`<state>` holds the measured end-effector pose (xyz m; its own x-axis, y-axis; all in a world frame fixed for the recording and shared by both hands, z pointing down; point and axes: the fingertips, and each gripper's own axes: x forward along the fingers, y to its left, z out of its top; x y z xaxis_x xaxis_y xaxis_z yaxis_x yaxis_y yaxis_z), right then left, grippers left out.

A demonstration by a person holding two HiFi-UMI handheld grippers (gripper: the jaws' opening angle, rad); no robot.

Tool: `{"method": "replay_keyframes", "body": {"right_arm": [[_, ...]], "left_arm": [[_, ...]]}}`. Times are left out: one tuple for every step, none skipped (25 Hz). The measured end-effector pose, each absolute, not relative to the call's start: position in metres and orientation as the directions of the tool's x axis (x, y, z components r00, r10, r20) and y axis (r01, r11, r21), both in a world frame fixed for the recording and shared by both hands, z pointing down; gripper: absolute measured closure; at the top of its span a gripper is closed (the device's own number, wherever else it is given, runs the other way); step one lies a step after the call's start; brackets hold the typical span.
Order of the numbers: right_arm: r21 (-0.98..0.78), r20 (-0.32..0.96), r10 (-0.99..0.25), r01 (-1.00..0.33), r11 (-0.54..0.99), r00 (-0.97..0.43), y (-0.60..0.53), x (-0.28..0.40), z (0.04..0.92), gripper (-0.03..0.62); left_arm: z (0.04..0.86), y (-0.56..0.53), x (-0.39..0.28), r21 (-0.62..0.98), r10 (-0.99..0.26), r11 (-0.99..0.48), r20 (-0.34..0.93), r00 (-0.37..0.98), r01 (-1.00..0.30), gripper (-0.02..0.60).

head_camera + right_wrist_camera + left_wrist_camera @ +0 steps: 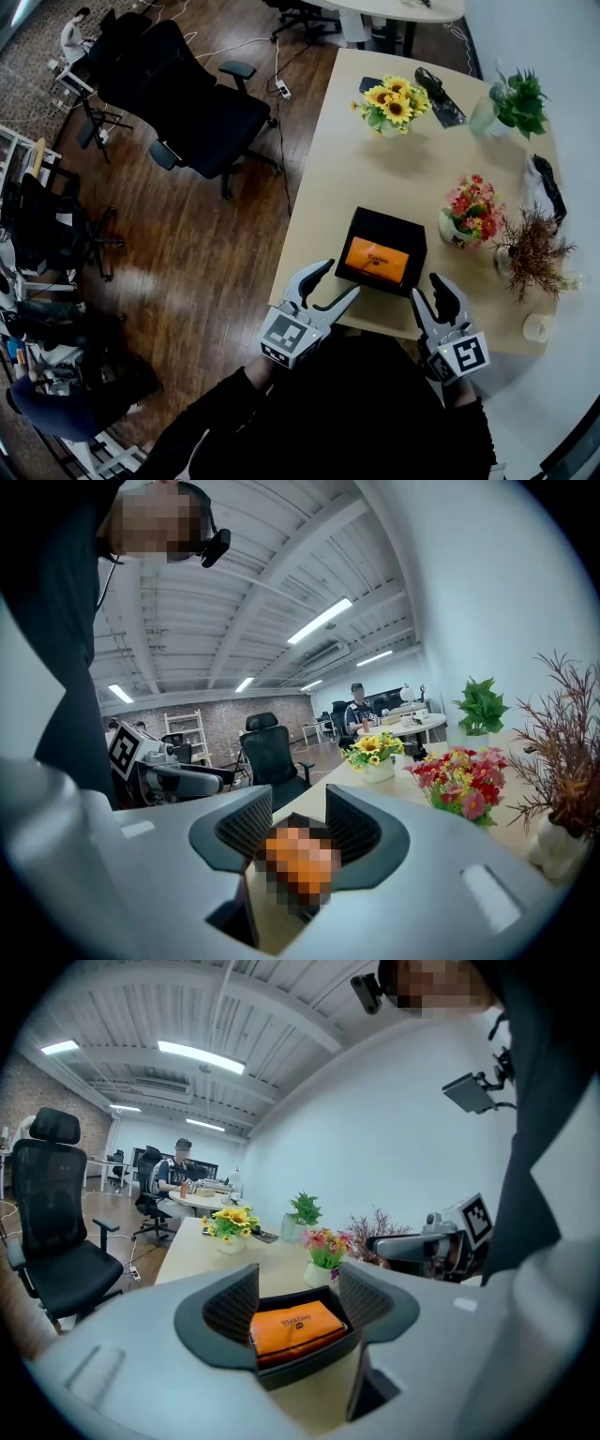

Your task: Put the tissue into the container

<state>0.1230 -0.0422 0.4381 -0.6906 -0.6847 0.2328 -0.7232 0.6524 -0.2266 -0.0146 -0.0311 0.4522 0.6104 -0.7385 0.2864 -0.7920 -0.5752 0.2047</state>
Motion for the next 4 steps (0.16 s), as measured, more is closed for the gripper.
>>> {"method": "replay_keyframes", "body": {"right_arm": [[-0.228,0.233,-0.685,-0.723,0.652,-0.690,-0.0421,0.1230,0.4384,0.430],[-0.229,0.232,-0.683,-0.722,0.653,-0.692,-0.0415,0.1230,0.4389,0.433],[-0.231,0.232,-0.681,-0.719,0.655,-0.695,-0.0408,0.1229,0.4396,0.433],[-0.232,0.232,-0.678,-0.716,0.658,-0.698,-0.0400,0.1228,0.4404,0.434]], "left_arm": [[0.4525,-0.0310,-0.0146,0.204,-0.739,-0.575,0.288,0.610,-0.792,0.327],[0.4527,-0.0309,-0.0145,0.203,-0.739,-0.575,0.288,0.609,-0.793,0.327],[0.4528,-0.0308,-0.0144,0.202,-0.739,-0.574,0.288,0.609,-0.793,0.327],[0.4530,-0.0308,-0.0142,0.201,-0.740,-0.574,0.288,0.608,-0.794,0.327]]}}
